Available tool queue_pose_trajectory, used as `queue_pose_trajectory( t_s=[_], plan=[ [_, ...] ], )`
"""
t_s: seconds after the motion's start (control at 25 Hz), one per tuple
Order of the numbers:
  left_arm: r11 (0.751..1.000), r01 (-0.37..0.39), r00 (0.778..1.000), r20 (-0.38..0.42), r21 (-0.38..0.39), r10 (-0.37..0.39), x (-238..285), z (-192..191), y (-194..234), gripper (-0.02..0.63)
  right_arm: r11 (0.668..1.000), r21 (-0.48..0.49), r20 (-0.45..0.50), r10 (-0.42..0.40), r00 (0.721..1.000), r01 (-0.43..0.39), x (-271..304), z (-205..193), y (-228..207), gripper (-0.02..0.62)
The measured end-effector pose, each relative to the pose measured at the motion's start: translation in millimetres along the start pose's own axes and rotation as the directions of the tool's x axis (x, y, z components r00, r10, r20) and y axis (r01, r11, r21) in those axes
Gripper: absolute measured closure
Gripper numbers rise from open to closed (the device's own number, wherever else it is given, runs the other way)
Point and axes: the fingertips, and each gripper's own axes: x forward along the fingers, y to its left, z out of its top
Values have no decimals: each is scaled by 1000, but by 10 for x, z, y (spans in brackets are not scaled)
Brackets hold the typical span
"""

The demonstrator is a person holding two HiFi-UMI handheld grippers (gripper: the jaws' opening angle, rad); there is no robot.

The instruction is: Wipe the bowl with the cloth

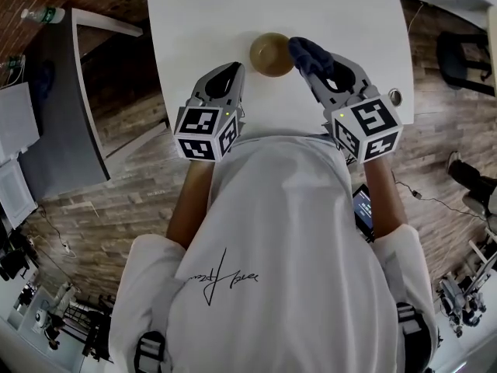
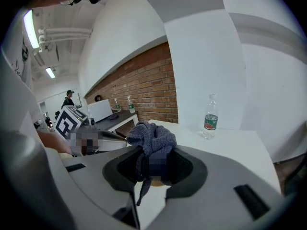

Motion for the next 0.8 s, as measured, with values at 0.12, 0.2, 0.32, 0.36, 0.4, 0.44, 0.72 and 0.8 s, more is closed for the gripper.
queue_pose_trajectory(
  t_s=[0.12,0.2,0.32,0.36,0.4,0.44,0.72,0.8],
  plan=[
    [999,-20,999,-38,-28,19,91,-90,49,580,1000,5,-12,17,1000,-17,80,3,-25,491],
    [999,-22,998,-52,-47,20,154,-127,52,579,1000,7,-23,24,999,-24,115,-13,-59,491],
    [996,-37,997,-67,-81,31,229,-177,85,566,999,13,-36,33,999,-32,168,-38,-106,491],
    [995,-42,997,-72,-90,35,250,-195,92,565,999,16,-41,35,999,-34,182,-49,-120,491],
    [994,-44,996,-77,-97,36,273,-211,93,565,999,19,-45,37,998,-36,194,-58,-137,491],
    [994,-44,996,-83,-101,36,300,-225,92,565,999,22,-48,39,998,-38,204,-65,-157,491],
    [989,-64,990,-136,-134,46,492,-349,144,534,998,33,-70,51,996,-49,293,-102,-263,491],
    [987,-77,988,-148,-144,55,516,-389,151,518,998,40,-75,54,996,-51,304,-133,-287,491]
  ],
)
